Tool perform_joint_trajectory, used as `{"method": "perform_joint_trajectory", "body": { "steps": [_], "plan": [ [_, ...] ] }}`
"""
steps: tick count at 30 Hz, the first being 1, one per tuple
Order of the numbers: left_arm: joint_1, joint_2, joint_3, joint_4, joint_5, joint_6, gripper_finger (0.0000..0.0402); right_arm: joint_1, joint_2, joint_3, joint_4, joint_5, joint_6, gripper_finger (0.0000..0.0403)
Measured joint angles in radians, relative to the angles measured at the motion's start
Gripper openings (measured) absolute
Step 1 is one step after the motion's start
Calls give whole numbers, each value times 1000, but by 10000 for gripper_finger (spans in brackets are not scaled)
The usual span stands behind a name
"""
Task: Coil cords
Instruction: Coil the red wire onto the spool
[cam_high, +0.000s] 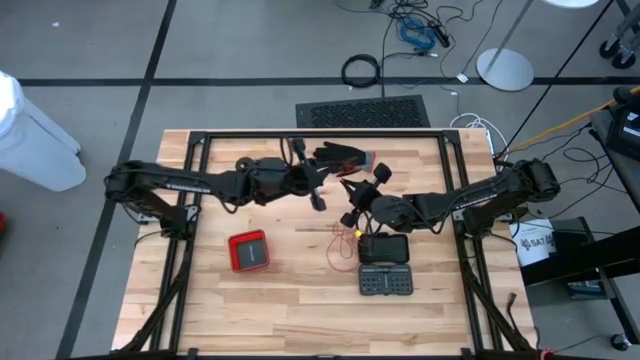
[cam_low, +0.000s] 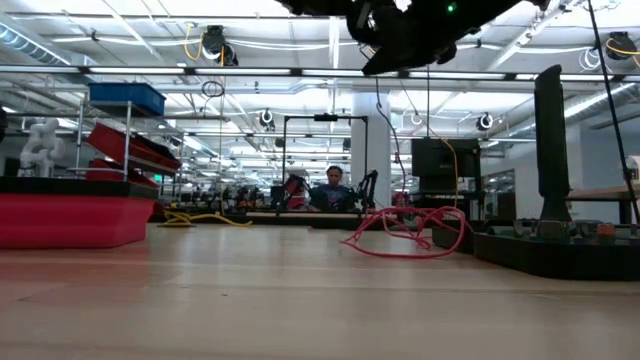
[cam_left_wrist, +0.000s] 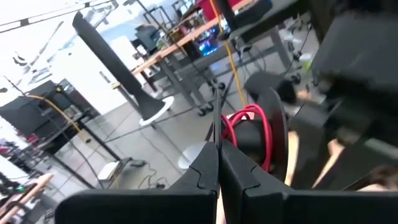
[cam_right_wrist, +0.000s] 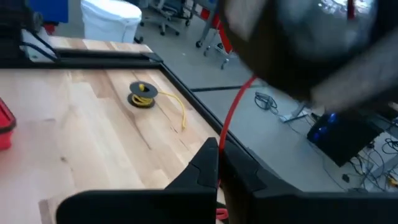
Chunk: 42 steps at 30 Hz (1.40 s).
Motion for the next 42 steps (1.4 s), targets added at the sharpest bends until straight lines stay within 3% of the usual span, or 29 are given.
{"method": "perform_joint_trajectory", "body": {
  "steps": [7,13,20,23,28,37,42],
  "plan": [
    [19,71,0,28,-31,52,0,0,0,0,43,-42,-21,0],
    [19,101,0,-64,-88,136,0,16,-9,0,29,0,-52,0],
    [8,60,0,-159,-93,118,0,6,-76,0,-159,67,2,0],
    [-6,30,0,-167,-54,93,0,-18,-87,0,-264,93,48,0],
    [-8,-10,0,-186,40,-8,0,-41,-89,0,-289,83,55,0],
    [29,-7,0,-58,141,-136,0,-64,-89,0,-175,-41,10,3],
    [53,-8,0,29,151,-144,0,-67,-87,0,-164,-43,10,15]
  ]
}}
